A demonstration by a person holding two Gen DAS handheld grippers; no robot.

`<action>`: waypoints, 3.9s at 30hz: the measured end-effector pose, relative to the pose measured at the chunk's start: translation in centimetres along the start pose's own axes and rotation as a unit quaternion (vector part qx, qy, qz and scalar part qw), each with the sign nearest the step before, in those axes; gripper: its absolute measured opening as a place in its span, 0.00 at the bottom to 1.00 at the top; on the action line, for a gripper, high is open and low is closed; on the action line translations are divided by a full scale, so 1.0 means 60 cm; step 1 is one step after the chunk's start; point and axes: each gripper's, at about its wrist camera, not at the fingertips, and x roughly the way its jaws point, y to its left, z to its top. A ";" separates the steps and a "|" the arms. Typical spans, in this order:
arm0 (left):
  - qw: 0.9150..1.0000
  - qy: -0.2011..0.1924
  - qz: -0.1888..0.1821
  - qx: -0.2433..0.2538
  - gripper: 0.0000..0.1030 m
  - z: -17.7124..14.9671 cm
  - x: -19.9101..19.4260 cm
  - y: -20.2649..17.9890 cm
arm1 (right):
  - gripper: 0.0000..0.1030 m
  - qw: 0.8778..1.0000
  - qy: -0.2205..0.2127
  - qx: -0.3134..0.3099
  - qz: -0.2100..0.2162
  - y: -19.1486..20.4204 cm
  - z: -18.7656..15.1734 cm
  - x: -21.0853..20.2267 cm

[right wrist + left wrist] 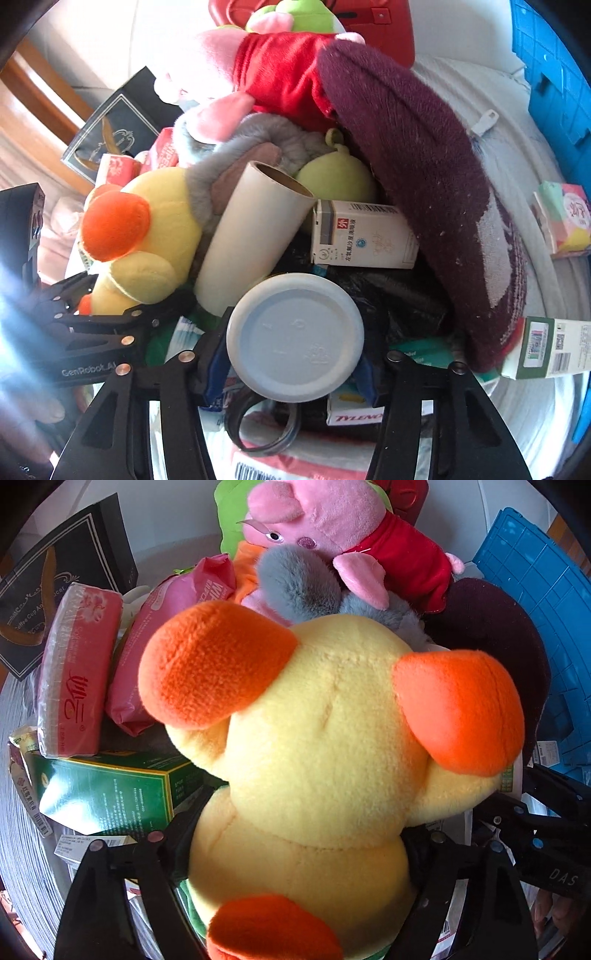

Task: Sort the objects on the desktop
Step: 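Grasp the white pill bottle with the right tool while the left tool holds the duck, then lift and carry the duck and pill bottle with both tools over the blue crate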

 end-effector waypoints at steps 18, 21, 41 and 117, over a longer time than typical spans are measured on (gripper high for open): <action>0.999 -0.034 0.004 -0.039 0.74 -0.021 -0.067 -0.003 | 0.51 1.000 -0.020 -0.014 0.001 0.015 -0.011 -0.065; 0.999 -0.039 0.010 -0.035 0.74 -0.023 -0.080 -0.013 | 0.51 1.000 -0.022 -0.016 0.004 0.019 -0.015 -0.075; 0.996 -0.080 0.038 -0.023 0.74 -0.051 -0.201 -0.032 | 0.51 0.998 -0.035 -0.054 -0.021 0.053 -0.047 -0.169; 0.955 -0.260 -0.036 0.138 0.74 0.128 -0.477 -0.723 | 0.51 0.965 -0.257 -0.018 -0.048 -0.383 -0.051 -0.795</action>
